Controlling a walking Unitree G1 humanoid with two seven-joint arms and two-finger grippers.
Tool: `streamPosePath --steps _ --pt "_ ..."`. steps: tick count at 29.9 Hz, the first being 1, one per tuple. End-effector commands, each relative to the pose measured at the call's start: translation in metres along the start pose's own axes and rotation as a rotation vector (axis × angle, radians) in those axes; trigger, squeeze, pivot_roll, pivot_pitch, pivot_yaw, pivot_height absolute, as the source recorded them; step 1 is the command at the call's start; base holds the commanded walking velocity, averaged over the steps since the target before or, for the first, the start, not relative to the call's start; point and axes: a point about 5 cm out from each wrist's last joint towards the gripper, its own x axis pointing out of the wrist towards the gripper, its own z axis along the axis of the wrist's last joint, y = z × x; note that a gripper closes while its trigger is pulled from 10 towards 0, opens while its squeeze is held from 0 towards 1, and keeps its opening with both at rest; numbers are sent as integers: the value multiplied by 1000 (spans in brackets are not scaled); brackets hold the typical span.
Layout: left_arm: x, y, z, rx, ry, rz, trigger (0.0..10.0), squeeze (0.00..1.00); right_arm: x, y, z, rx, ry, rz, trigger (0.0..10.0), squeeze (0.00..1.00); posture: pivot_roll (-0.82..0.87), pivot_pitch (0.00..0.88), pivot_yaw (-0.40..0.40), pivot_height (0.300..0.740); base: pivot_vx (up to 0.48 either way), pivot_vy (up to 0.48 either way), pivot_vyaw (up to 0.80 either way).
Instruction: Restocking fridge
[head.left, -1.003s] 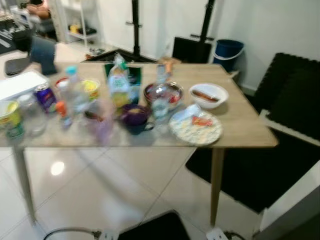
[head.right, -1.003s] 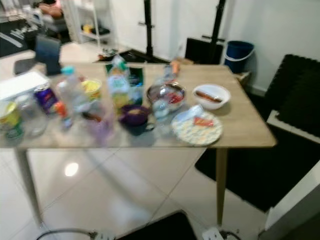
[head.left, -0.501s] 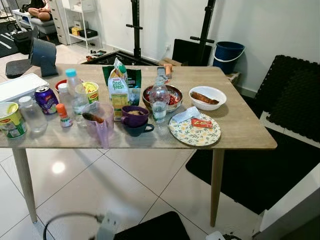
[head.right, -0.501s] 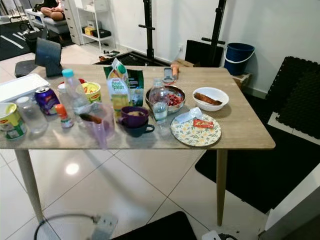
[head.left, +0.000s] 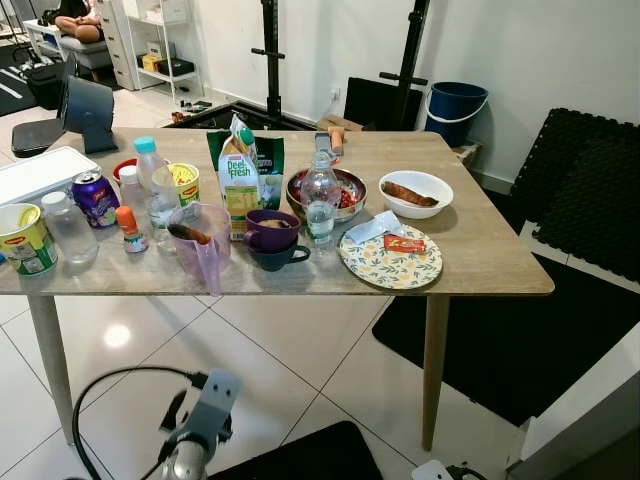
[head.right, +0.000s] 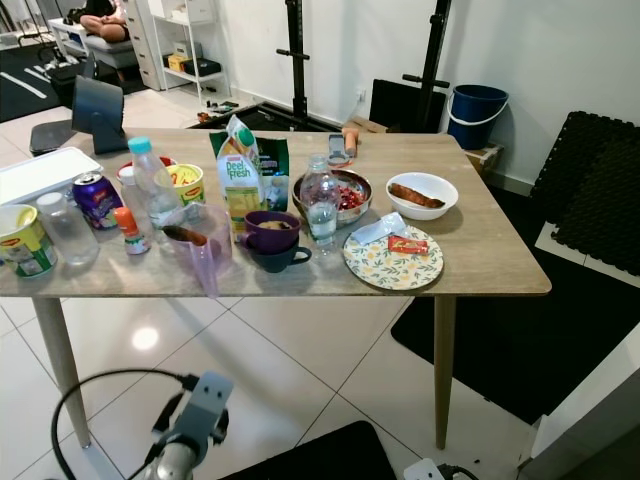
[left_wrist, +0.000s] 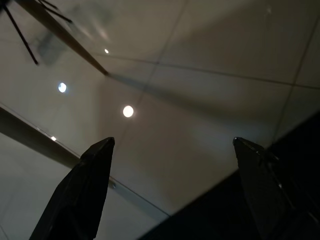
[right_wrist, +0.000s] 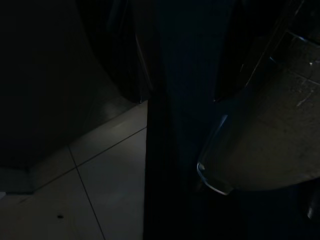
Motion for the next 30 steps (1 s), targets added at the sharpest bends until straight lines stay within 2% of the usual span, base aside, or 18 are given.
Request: streamPosePath --steps 1,3,7,10,20,21,22,23,30 --pt "4 9 18 85 -126 76 10000 0 0 -2 1 -15 -4 -2 10000 0 17 0 -15 740 0 0 0" --pt "6 10 40 131 -254 125 10000 0 0 -2 2 -17 -6 -2 10000 0 17 0 -15 740 0 0 0" --pt "7 11 50 134 -303 148 10000 0 0 -3 2 -19 -5 -2 10000 0 20 0 -17 740 0 0 0" --pt "8 13 71 130 -404 184 10000 0 0 -2 0 -19 -1 -1 10000 0 19 0 -16 740 0 0 0" --pt "3 10 102 139 -558 220 10000 0 0 -1 -2 -12 3 0 10000 0 16 0 -10 740 0 0 0" --pt "0 10 108 126 -587 233 10000 204 0 -1 -2 -11 3 0 10000 0 18 0 -10 740 0 0 0" --pt "0 10 108 126 -587 233 10000 204 0 -1 -2 -11 3 0 10000 0 18 0 -10 740 0 0 0" --pt "-2 9 110 115 -597 237 10000 1000 0 -1 -2 -10 3 0 10000 0 19 0 -10 740 0 0 0" --pt "-8 9 115 71 -618 257 10000 1000 0 -1 -2 -13 2 1 10000 0 26 0 -14 740 0 0 0"
